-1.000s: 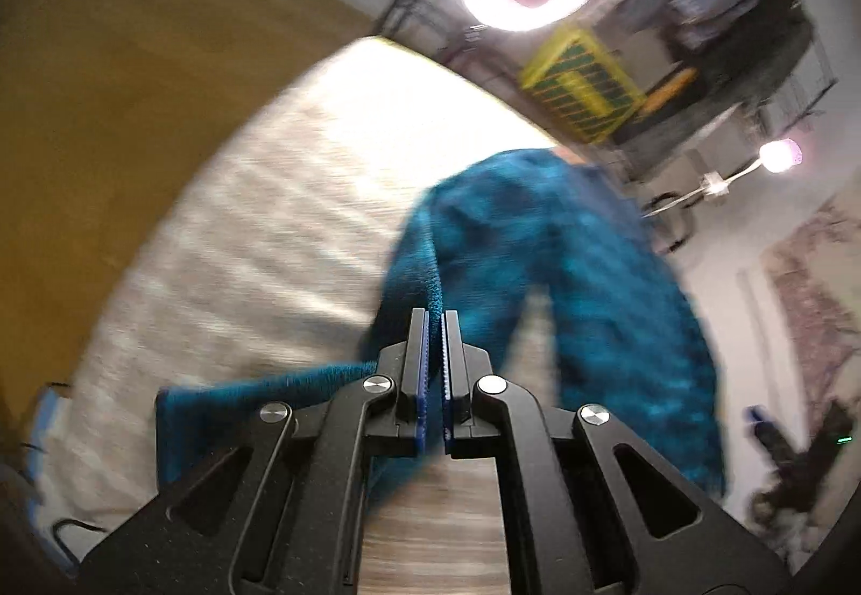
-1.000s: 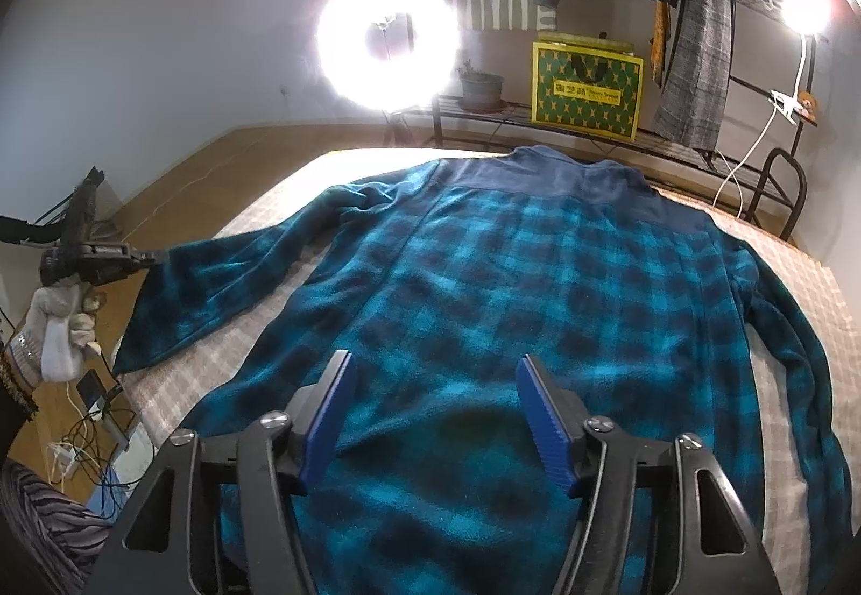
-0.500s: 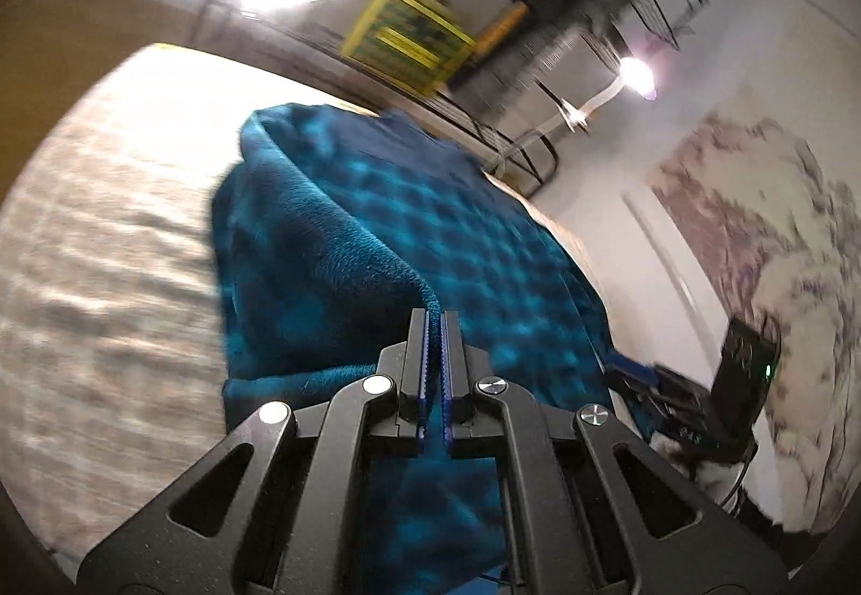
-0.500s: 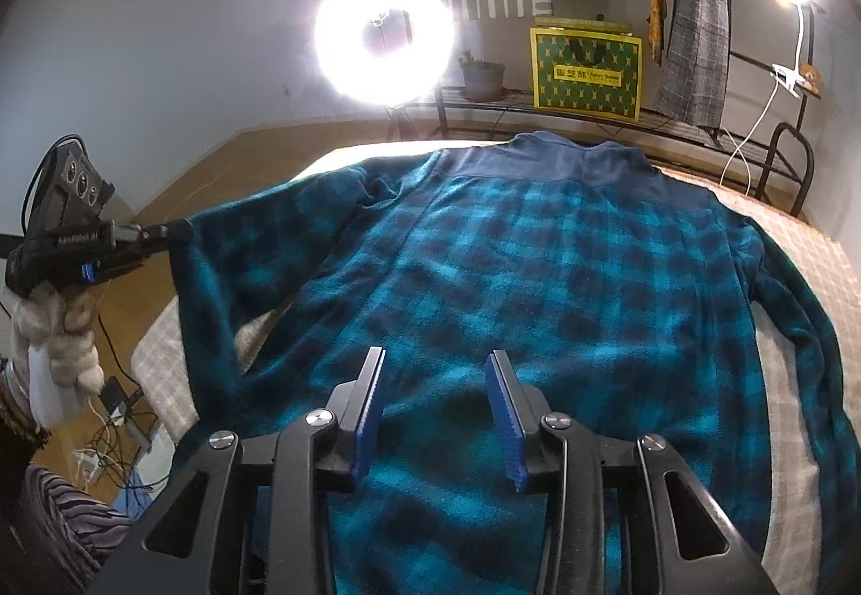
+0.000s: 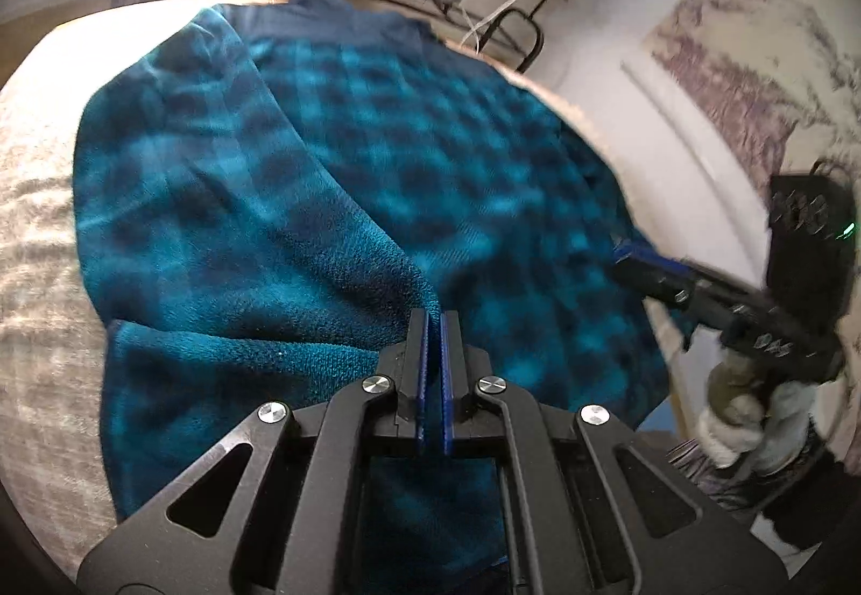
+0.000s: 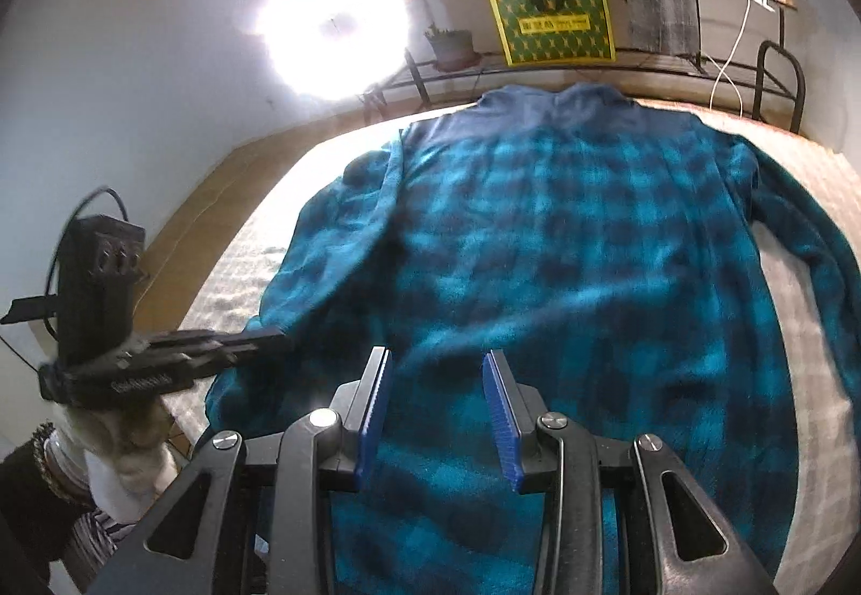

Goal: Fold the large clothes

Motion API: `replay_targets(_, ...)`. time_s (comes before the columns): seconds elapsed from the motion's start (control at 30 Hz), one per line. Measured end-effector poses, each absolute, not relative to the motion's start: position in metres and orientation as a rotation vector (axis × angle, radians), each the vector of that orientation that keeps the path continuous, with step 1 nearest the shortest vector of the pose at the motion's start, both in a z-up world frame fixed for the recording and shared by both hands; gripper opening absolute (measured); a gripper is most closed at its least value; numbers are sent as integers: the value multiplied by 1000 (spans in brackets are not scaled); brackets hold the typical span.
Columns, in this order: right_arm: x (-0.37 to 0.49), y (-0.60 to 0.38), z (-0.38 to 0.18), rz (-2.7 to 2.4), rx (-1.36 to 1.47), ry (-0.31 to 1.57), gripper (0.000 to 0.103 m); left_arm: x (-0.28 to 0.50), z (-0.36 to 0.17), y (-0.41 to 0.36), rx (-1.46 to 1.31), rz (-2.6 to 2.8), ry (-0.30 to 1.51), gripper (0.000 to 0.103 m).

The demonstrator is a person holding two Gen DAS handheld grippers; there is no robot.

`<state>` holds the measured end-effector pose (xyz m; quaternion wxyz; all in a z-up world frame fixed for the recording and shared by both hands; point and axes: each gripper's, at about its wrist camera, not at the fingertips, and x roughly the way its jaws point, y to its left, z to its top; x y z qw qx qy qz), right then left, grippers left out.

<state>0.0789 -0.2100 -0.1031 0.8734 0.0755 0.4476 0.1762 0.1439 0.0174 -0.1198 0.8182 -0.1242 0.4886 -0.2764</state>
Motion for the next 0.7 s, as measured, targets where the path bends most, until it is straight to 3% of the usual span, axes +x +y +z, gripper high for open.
replay_targets(0.13, 78, -210, -105, 367, 153, 940, 37, 143, -122, 16, -239, -566, 1078, 3)
replay_targets(0.27, 75, -209, -106, 383, 157, 945, 37, 123, -97, 42, -270, -551, 1005, 31)
replay_targets(0.33, 75, -207, -109, 397, 158, 955, 38, 109, -86, 62, -301, -538, 964, 38)
replay_targets(0.47, 73, -197, -114, 422, 151, 975, 39, 92, -81, 101, -318, -435, 927, 42)
replay_targets(0.7, 74, -172, -126, 459, 140, 1010, 41, 110, -142, 160, -458, -258, 1064, 45)
